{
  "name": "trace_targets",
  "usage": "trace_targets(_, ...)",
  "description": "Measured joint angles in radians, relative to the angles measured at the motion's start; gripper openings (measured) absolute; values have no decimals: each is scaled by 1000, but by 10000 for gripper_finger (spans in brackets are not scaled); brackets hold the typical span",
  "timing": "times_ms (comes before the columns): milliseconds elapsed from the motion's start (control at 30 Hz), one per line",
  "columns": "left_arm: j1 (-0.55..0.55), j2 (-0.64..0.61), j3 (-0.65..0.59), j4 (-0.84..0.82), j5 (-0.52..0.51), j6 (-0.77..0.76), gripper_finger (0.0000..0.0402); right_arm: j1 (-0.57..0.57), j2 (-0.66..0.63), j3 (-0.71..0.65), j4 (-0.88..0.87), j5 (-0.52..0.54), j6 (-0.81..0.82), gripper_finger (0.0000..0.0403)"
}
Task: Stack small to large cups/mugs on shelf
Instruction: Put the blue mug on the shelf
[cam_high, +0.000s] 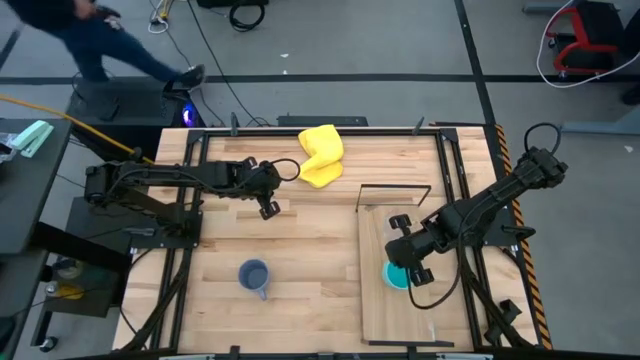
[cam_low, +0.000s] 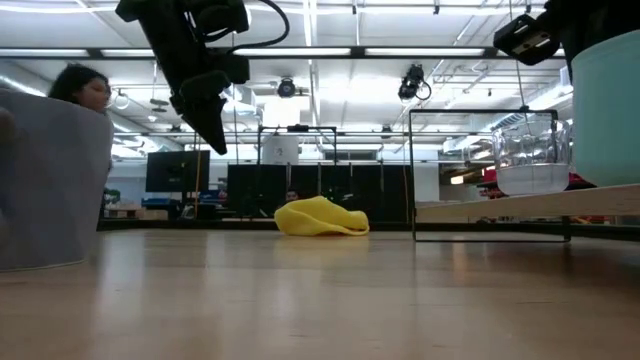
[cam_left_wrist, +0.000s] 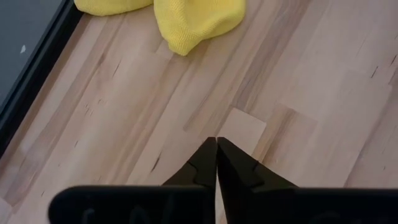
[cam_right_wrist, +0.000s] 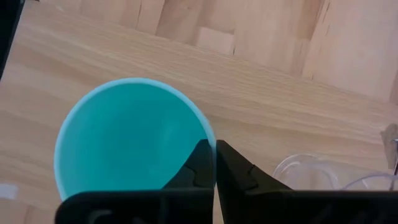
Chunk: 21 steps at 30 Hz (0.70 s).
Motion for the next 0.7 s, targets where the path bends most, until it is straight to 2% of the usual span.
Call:
trace_targets(167,0,0,0,0,0,0,33,-1,0,0,0,-1,38,19)
trace_targets(500,0,0,0,0,0,-1,6,-1,0,0,0,-1,44,26)
trace_targets(700,0,0,0,0,0,-1,24,-1,-1,-28,39,0,61,26)
